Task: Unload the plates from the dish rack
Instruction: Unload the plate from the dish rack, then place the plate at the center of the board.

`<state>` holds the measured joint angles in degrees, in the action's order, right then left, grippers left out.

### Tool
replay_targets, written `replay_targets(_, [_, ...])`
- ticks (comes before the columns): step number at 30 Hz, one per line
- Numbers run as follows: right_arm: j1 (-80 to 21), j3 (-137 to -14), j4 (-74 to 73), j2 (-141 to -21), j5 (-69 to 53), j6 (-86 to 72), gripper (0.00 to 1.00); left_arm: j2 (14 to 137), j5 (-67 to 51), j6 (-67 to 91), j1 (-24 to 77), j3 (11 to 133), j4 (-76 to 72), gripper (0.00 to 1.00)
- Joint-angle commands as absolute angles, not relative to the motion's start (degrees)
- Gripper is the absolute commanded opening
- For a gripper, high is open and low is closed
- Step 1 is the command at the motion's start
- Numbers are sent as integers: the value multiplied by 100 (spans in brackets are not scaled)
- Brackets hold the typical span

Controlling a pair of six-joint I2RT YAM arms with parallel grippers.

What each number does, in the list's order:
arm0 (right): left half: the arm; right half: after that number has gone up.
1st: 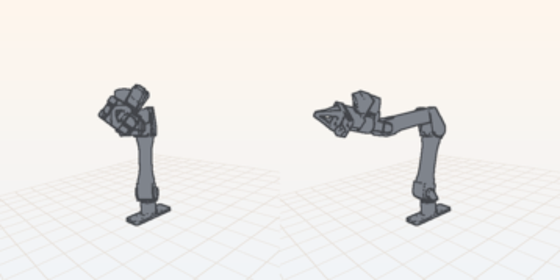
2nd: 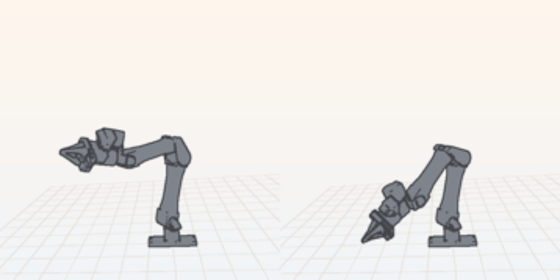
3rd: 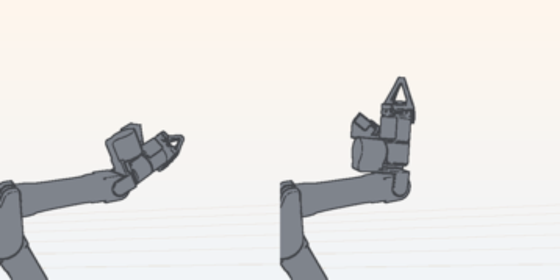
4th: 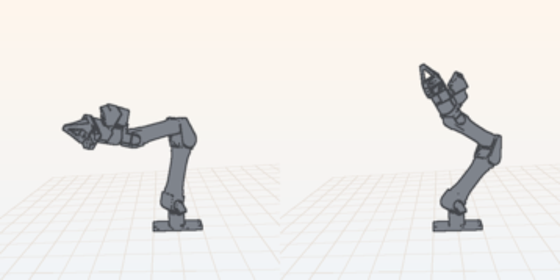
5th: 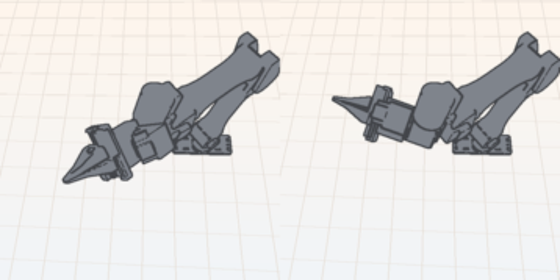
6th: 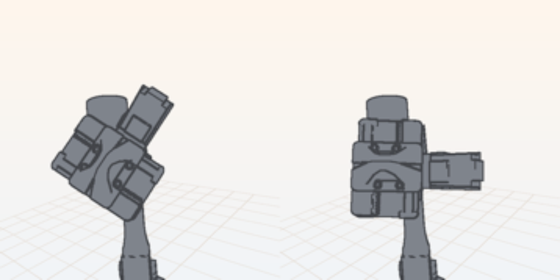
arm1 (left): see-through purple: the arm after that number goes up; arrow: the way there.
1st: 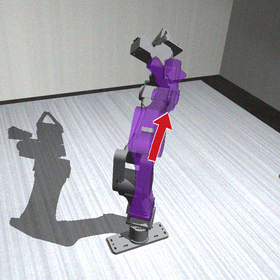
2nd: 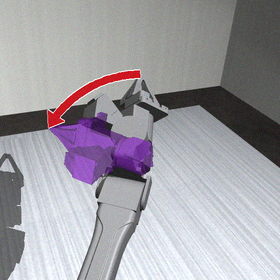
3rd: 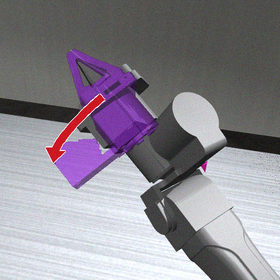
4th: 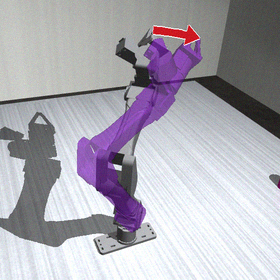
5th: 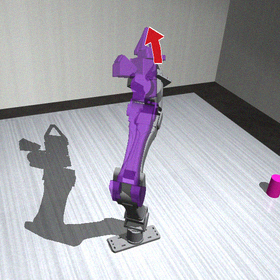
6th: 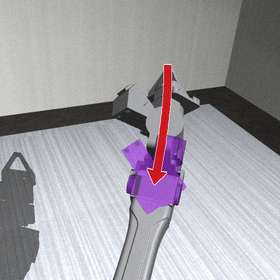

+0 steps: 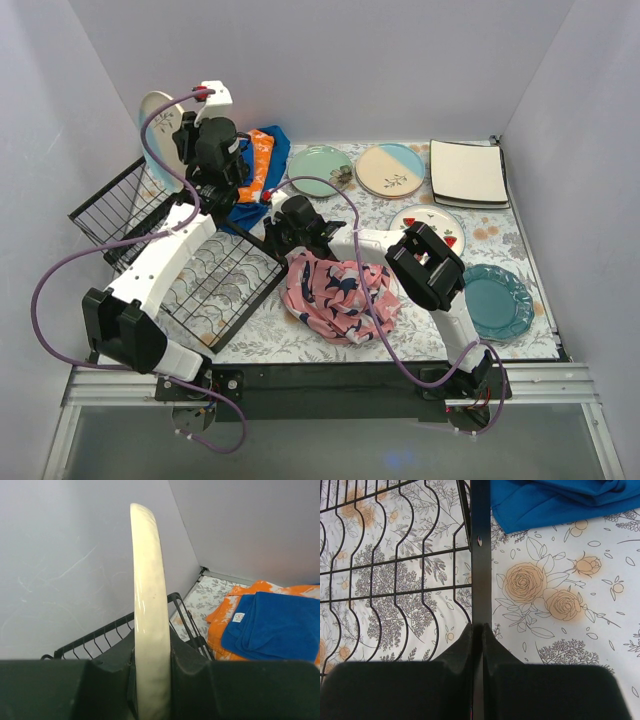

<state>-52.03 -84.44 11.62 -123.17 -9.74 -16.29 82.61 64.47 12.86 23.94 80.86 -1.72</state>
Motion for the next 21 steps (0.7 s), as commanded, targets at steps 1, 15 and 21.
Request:
replay_targets(1, [-5089, -8411, 712, -12542, -1397, -2048, 1, 7603, 6197, 195, 2750, 8226, -1256, 0])
replay_targets(15, [-5045, -8121, 712, -12375, -1072, -1995, 1, 7480, 5679, -519, 3911, 8095, -1336, 0])
replay_targets(21, [-5019, -7902, 686, -12296, -871, -2004, 1, 7427, 5625, -492, 4087, 7989, -1406, 0])
